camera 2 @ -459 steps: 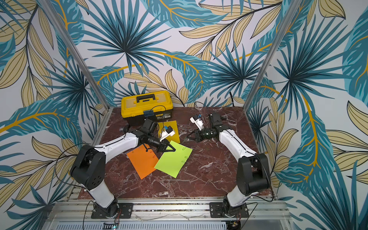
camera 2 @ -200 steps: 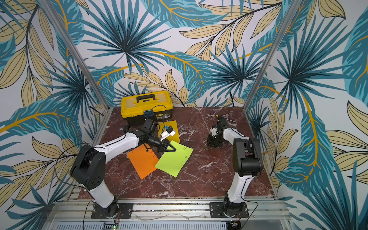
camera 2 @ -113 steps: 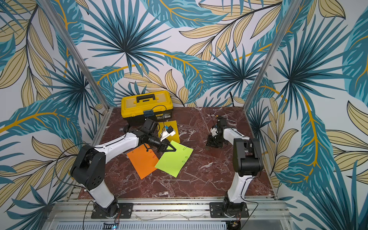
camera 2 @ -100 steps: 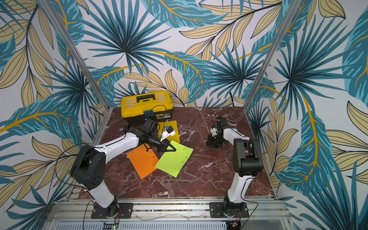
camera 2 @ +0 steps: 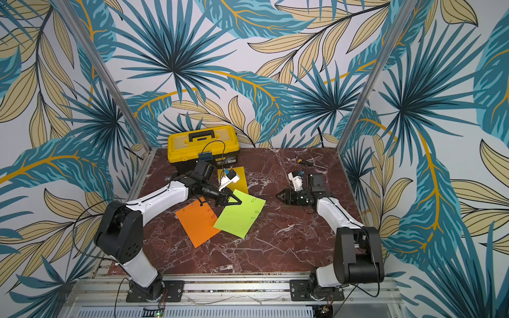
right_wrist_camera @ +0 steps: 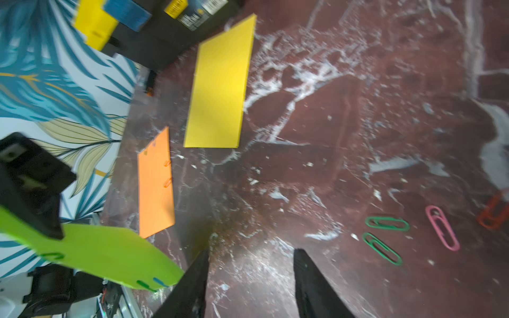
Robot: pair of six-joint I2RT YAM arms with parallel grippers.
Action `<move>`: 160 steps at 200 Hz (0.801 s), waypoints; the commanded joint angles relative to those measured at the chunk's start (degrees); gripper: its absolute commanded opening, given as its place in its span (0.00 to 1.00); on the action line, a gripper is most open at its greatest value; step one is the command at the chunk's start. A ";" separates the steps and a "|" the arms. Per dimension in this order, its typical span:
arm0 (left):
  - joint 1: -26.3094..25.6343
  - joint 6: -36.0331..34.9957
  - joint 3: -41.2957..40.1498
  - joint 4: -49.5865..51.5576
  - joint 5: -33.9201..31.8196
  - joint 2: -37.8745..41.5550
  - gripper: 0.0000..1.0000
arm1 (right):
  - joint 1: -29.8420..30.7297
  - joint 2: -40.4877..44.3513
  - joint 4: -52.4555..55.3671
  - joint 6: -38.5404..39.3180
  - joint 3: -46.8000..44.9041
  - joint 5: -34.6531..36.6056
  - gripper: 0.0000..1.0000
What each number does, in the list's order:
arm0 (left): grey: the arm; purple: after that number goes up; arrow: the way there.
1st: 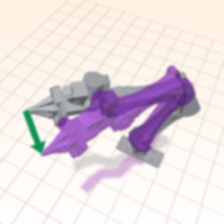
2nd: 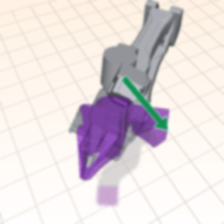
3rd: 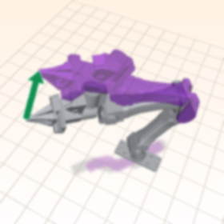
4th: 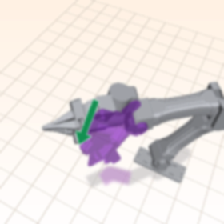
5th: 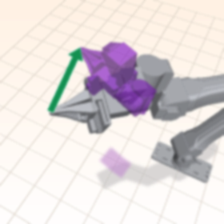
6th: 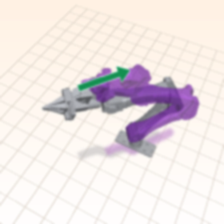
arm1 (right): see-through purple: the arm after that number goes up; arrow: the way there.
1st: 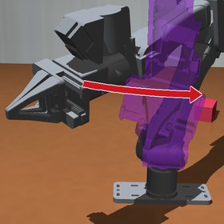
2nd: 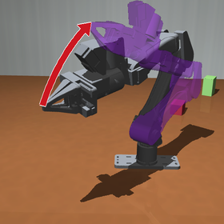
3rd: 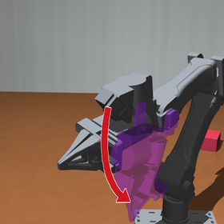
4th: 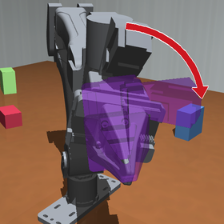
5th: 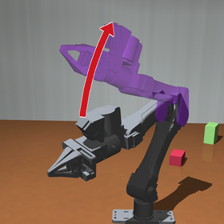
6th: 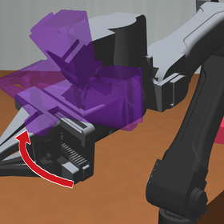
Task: Unclip the paperclips from the documents
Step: Place the paper clip at the center of the board.
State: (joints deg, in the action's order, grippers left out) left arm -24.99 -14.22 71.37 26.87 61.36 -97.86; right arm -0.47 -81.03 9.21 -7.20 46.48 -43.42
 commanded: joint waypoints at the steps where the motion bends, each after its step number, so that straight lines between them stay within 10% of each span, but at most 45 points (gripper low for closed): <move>1: 0.79 0.68 2.15 0.42 2.81 2.47 0.00 | 1.26 3.39 -13.19 -2.80 -4.37 -9.75 0.57; 160: 1.62 2.44 5.23 0.46 5.35 2.46 0.00 | 10.13 1.22 -27.41 -7.78 -4.24 -19.80 0.59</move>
State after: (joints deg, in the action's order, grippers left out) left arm -23.88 -11.94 74.41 26.92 65.80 -96.60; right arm 9.13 -79.50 -13.06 -11.60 42.19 -59.66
